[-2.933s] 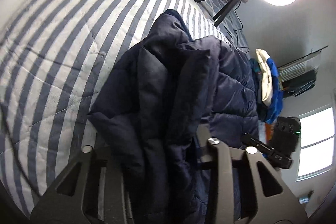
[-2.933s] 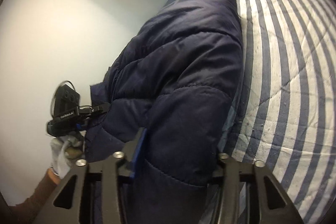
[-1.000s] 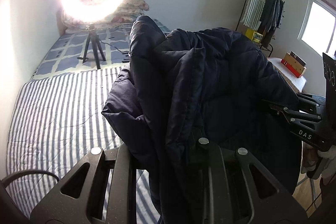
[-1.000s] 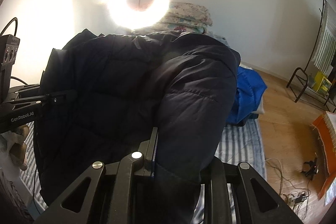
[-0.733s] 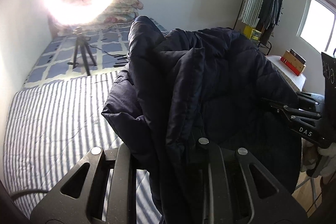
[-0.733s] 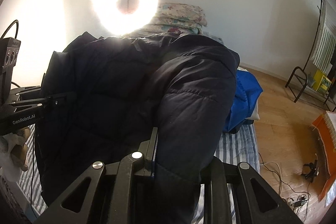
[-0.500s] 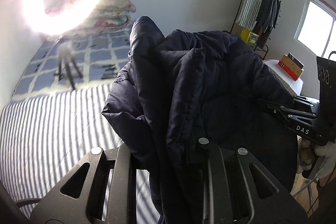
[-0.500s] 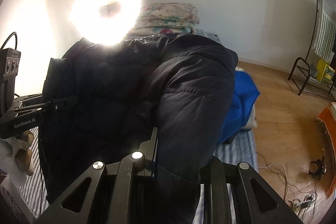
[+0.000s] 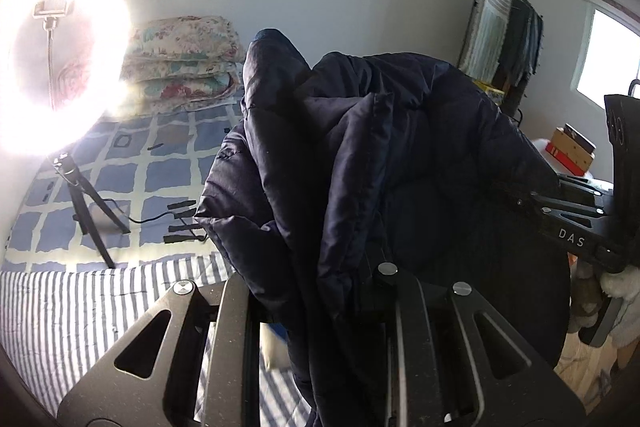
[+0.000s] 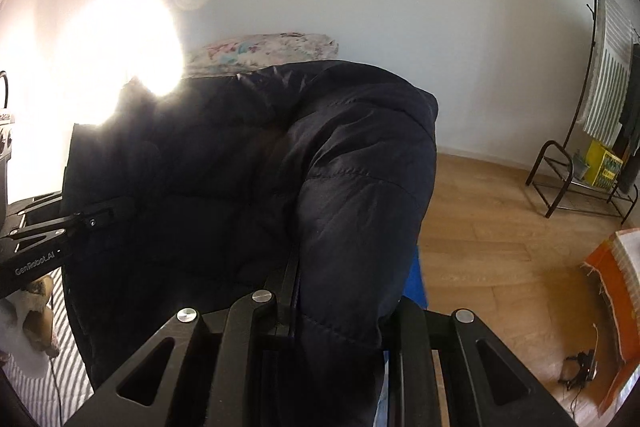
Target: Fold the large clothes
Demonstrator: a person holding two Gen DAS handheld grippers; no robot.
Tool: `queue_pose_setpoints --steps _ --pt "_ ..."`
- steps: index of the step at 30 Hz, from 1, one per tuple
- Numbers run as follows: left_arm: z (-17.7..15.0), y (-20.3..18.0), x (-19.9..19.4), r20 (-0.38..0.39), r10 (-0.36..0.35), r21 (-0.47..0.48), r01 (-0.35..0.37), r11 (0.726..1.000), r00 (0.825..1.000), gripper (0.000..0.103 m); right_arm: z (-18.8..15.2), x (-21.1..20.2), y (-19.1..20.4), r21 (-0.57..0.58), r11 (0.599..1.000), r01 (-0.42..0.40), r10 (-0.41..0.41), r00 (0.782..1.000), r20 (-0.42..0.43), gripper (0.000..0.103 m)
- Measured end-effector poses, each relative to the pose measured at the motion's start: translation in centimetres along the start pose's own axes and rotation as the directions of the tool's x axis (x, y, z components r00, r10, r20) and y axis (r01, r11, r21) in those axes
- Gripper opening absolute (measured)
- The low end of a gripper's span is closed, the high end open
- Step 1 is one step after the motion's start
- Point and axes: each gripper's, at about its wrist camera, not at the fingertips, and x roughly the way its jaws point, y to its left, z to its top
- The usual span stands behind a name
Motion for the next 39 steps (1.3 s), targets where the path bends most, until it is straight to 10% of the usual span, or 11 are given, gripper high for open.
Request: queue_pose_setpoints --steps 16,20,24,39 --pt "-1.3 2.5 11.4 -0.106 0.105 -0.022 -0.108 0.994 0.989 0.019 -1.7 12.5 -4.1 0.048 0.998 0.029 -0.022 0.991 -0.133 0.023" --pt "-2.1 2.7 11.9 -0.102 0.152 -0.012 -0.154 0.988 0.983 0.04 -2.7 14.2 -4.3 0.011 0.997 0.074 -0.071 0.985 -0.159 0.04" --pt "-2.3 3.7 11.8 -0.11 0.221 -0.041 -0.227 0.973 0.969 0.068 -2.6 14.3 -4.4 -0.011 0.979 0.206 -0.205 0.966 -0.155 0.076" --pt "-3.2 3.4 2.4 -0.021 0.221 -0.01 -0.221 0.975 0.975 0.071 -3.1 9.3 -3.9 -0.022 0.968 0.25 -0.251 0.96 -0.122 0.078"
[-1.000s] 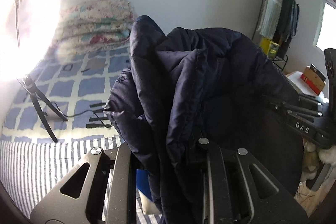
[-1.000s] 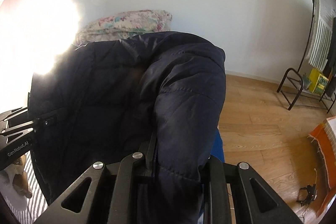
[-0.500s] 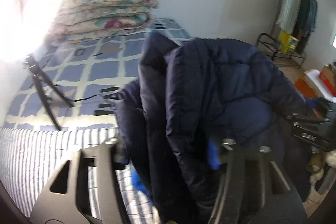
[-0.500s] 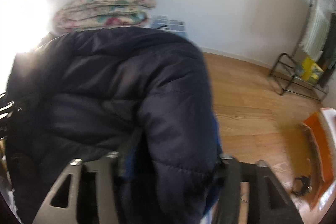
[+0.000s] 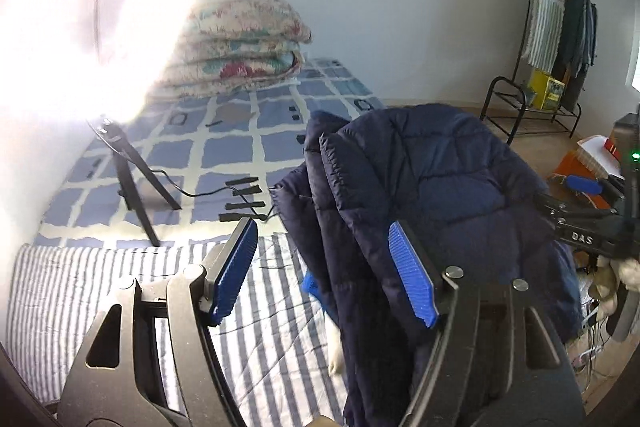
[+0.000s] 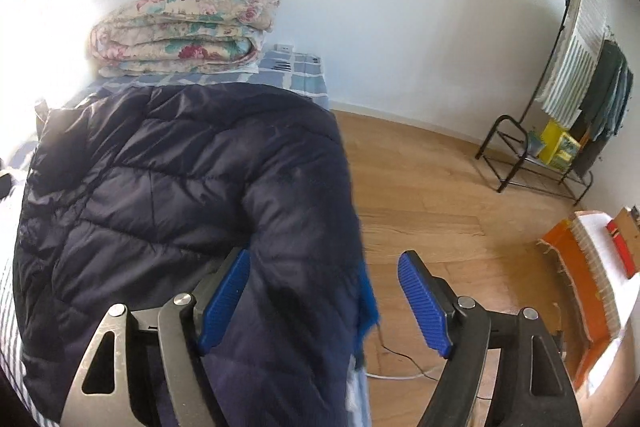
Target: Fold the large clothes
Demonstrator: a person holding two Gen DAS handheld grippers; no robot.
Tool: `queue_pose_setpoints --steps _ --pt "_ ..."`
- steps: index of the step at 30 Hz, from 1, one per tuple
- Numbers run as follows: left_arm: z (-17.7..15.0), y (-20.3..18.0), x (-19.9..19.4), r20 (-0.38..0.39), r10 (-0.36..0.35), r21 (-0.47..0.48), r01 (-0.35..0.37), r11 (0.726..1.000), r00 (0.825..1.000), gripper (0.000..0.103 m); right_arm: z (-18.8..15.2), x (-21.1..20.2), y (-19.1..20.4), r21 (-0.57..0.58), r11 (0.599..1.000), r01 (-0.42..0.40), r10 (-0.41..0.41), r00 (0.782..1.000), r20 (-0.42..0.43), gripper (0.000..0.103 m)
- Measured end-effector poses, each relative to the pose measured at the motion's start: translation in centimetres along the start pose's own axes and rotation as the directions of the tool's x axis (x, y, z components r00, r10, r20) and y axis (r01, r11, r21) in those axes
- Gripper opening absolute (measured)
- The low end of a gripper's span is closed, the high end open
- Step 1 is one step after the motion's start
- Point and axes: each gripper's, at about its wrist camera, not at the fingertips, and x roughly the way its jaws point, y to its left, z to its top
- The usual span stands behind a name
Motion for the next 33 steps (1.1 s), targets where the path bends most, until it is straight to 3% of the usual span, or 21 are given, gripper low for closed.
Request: queue_pose_setpoints --steps 9,17,27,33 --pt "-0.8 -1.1 -10.1 0.078 -0.029 0.067 0.024 0.997 0.997 0.071 -1.8 -7.0 -1.5 0.038 0.999 -0.037 0.036 0.999 0.035 0.078" --pt "-2.2 -1.7 -19.3 0.138 -0.06 0.105 0.046 0.993 0.989 0.071 -2.1 -16.8 0.0 0.046 0.996 -0.075 0.069 0.989 0.128 0.079" --pt "-7.2 0.0 -32.4 0.176 -0.052 0.115 0.031 0.993 0.983 0.071 -5.8 -30.2 4.2 0.051 0.997 -0.065 0.053 0.976 0.213 0.088" --pt "-11.7 1.1 -38.9 0.179 -0.048 0.129 0.025 0.991 0.983 0.078 -10.0 -37.0 7.5 0.045 0.997 -0.056 0.042 0.966 0.255 0.093"
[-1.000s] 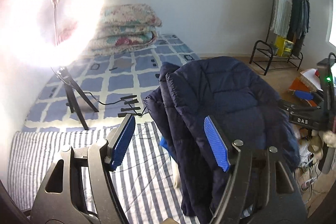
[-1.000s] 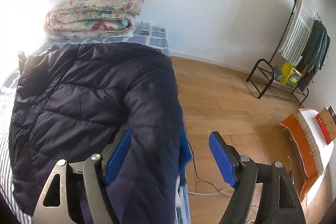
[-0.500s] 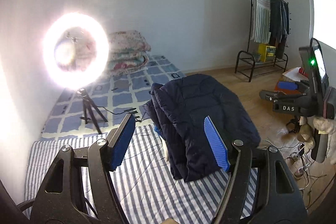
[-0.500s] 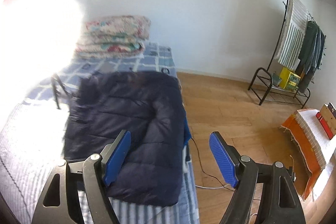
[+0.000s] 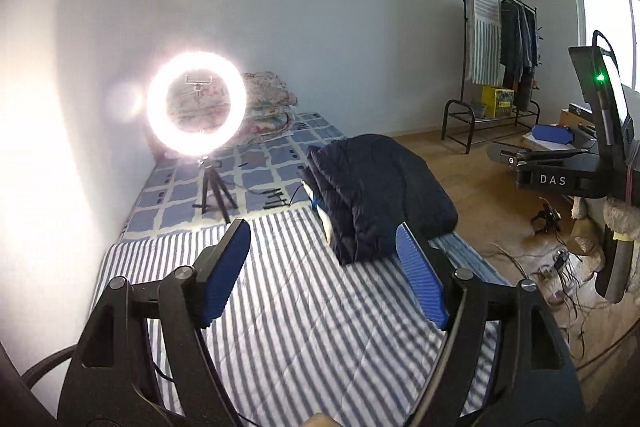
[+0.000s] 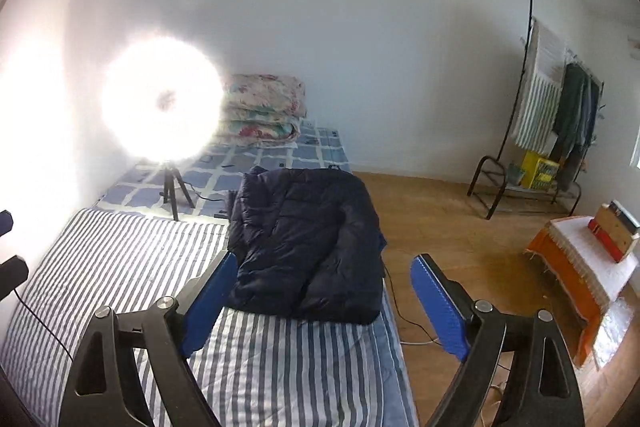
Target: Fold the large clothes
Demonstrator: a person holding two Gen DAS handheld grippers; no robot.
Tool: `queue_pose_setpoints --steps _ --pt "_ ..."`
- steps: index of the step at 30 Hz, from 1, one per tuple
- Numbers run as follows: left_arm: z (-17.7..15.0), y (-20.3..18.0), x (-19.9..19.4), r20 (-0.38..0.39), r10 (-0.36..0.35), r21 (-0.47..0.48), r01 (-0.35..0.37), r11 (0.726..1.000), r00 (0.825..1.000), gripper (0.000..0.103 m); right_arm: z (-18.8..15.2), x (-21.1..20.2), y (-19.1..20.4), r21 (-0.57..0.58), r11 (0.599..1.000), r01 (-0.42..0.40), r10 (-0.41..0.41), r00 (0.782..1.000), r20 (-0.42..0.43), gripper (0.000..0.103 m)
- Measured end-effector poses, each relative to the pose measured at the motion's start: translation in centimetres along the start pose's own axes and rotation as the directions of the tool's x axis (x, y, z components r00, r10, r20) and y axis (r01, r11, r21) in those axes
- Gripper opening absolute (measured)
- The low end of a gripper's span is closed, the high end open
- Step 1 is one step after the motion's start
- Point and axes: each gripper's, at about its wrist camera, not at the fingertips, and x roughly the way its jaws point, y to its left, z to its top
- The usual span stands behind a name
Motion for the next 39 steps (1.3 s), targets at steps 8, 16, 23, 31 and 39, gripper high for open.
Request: queue_pose_setpoints --steps 8,16,23,31,39 --pt "-4.5 0.4 -5.5 -0.021 -0.008 -0.018 0.007 1.0 1.0 0.083 -4.9 -5.5 3.3 0.036 0.999 -0.02 0.019 0.999 0.03 0.099" --pt "-7.7 1.3 -7.0 -0.019 0.035 -0.061 -0.036 0.997 0.999 0.092 -8.1 -6.1 5.0 0.054 0.998 -0.01 0.008 1.0 0.028 0.101" --pt "-10.1 1.4 -6.3 -0.05 0.058 -0.029 -0.059 0.998 0.997 0.097 -10.0 -5.9 5.0 0.088 0.996 -0.005 0.002 0.999 0.035 0.103" --pt "-11.7 0.6 -7.0 -0.07 0.058 -0.005 -0.058 0.998 0.996 0.101 -11.1 -6.2 4.9 0.095 0.995 -0.009 0.006 1.0 0.027 0.103" --pt "-11.9 0.1 -7.7 -0.076 0.073 0.007 -0.073 0.997 0.994 0.103 -11.4 -6.3 4.3 0.113 0.994 -0.001 -0.001 1.0 0.019 0.103"
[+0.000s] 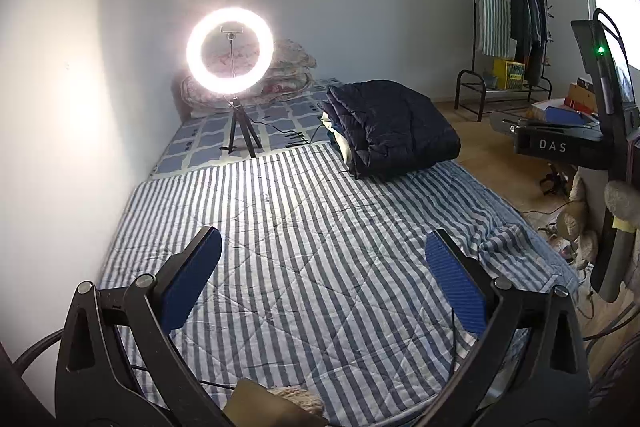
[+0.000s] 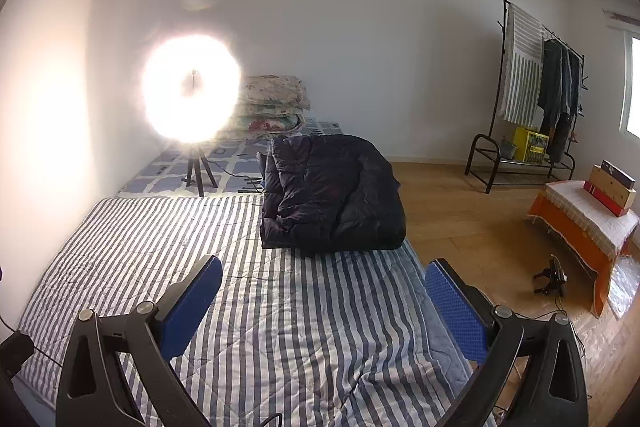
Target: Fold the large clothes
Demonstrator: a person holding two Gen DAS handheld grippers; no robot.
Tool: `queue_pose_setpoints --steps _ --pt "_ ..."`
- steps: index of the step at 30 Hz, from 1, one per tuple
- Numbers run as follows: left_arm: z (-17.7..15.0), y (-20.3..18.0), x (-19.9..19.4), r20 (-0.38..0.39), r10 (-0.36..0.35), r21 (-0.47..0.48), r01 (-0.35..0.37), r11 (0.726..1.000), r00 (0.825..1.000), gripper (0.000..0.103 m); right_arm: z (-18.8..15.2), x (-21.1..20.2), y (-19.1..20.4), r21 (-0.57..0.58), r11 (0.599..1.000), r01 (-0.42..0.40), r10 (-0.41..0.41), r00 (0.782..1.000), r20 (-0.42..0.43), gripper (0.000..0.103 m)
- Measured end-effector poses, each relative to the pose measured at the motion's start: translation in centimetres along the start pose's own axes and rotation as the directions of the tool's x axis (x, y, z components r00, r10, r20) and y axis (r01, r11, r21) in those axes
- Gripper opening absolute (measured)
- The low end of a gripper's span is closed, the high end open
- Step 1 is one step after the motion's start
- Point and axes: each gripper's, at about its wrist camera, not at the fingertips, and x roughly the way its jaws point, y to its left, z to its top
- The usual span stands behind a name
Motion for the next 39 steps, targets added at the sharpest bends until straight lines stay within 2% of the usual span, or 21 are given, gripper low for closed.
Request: queue_pose_setpoints --steps 5,16,39 --pt "-0.2 0.0 -0.2 0.007 0.007 0.009 -0.007 1.0 1.0 0.103 -0.1 0.2 -0.2 0.021 1.0 -0.003 0.003 1.0 -0.01 0.103" --pt "-0.2 0.3 -0.3 0.005 0.038 0.019 -0.038 0.999 0.999 0.103 -0.4 0.8 0.7 -0.012 1.0 0.008 -0.008 1.0 -0.019 0.103" --pt "0.0 -0.1 -0.6 0.018 0.033 0.019 -0.034 0.999 0.999 0.103 -0.4 0.9 1.1 -0.014 1.0 0.002 -0.002 1.0 -0.023 0.103"
